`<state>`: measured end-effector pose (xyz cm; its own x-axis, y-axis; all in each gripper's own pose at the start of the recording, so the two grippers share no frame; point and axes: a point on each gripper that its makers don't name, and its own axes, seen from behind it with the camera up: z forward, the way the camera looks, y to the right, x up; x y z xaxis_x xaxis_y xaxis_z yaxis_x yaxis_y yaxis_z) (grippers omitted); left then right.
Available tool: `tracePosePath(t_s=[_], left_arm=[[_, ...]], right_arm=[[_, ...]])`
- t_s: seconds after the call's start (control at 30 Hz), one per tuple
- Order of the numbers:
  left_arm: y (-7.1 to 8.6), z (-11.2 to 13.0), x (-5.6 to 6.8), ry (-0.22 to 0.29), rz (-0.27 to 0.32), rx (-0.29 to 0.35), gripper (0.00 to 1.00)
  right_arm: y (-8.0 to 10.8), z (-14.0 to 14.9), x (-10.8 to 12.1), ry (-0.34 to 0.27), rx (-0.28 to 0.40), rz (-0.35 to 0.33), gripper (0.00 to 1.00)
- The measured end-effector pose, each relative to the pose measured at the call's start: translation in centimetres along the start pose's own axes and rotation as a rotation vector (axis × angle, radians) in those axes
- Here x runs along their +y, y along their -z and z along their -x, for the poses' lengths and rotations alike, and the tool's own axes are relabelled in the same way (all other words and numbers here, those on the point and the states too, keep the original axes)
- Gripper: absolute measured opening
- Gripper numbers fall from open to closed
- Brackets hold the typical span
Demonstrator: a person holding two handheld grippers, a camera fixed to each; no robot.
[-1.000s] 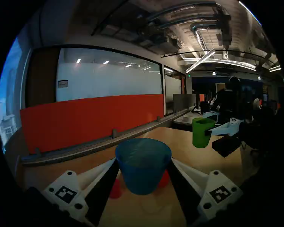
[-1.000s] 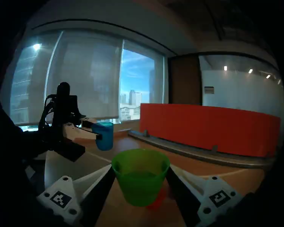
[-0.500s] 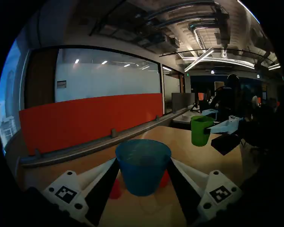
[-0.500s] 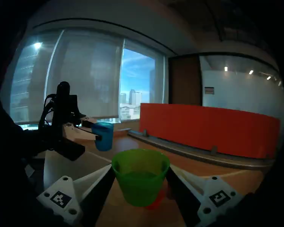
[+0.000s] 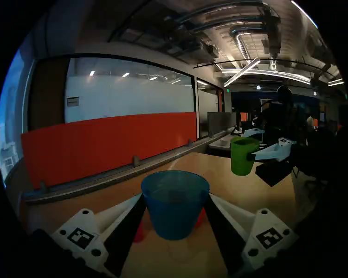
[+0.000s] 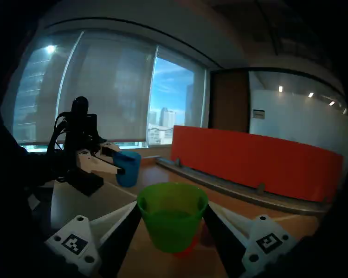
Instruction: Pour water
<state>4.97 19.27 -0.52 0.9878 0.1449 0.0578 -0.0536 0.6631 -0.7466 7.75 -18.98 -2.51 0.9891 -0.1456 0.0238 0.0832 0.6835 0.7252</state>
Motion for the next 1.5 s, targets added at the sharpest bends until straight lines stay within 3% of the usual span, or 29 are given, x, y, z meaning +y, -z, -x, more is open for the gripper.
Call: tracePosePath(t_s=[0.4, 1.0, 1.5], left_arm=[[-0.3, 1.2, 0.9, 0.017, 0.024, -0.015, 0.85], [-1.1, 2.6, 3.0, 0.049, 0.074, -0.020, 0.85], [-1.9, 2.5, 5.0, 0.046, 0.115, -0.010, 0.85]], right_arm=[[-0.5, -0.8, -0.1, 0.077, -0.022, -0.017, 0.90], [-1.7, -3.3, -0.1, 0.261, -0.043, -0.027, 0.90], [-3.1, -4.8, -0.6, 0.402, -0.041, -0.032, 0.90]])
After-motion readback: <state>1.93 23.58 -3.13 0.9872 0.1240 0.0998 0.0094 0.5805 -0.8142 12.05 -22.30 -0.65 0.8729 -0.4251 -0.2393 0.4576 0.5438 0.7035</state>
